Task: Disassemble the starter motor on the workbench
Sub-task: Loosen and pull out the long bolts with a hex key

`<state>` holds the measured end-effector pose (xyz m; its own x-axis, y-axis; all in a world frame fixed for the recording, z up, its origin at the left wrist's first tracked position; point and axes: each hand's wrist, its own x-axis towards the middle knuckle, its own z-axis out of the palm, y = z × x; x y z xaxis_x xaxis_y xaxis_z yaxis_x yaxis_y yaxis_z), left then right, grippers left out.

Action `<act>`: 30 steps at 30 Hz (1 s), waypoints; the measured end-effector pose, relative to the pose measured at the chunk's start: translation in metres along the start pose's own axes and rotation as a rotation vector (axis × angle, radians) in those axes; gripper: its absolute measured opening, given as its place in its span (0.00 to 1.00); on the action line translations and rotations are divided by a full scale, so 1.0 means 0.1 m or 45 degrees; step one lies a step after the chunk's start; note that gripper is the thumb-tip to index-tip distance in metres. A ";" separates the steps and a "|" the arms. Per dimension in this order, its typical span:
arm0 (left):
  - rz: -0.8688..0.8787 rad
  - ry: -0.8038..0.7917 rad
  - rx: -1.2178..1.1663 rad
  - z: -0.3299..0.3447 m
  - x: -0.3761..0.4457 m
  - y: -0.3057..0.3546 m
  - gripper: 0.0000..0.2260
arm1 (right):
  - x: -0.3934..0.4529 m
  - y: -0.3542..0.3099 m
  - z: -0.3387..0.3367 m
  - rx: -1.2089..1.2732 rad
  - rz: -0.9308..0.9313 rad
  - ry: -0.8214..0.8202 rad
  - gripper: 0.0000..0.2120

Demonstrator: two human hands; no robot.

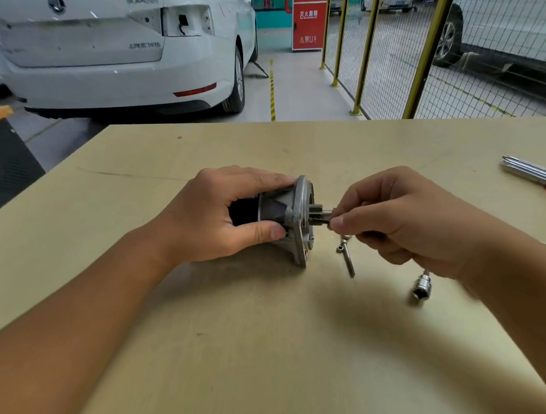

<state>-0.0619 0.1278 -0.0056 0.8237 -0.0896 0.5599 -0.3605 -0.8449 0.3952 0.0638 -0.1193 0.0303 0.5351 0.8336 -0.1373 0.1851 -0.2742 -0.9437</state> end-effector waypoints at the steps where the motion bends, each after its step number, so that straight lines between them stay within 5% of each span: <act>1: -0.003 0.003 -0.001 0.01 0.00 0.00 0.28 | 0.00 0.01 0.00 0.024 0.000 0.004 0.05; 11: -0.053 -0.034 -0.036 0.00 0.00 0.00 0.28 | -0.01 0.03 0.14 -0.213 -0.024 0.024 0.05; 30: -0.090 -0.141 -0.060 -0.05 0.00 0.01 0.26 | 0.01 0.06 0.10 0.200 0.143 -0.126 0.03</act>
<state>-0.0640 0.1297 -0.0017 0.8901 -0.0902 0.4468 -0.3177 -0.8258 0.4660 0.0574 -0.1150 0.0211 0.4599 0.8473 -0.2656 -0.0060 -0.2961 -0.9551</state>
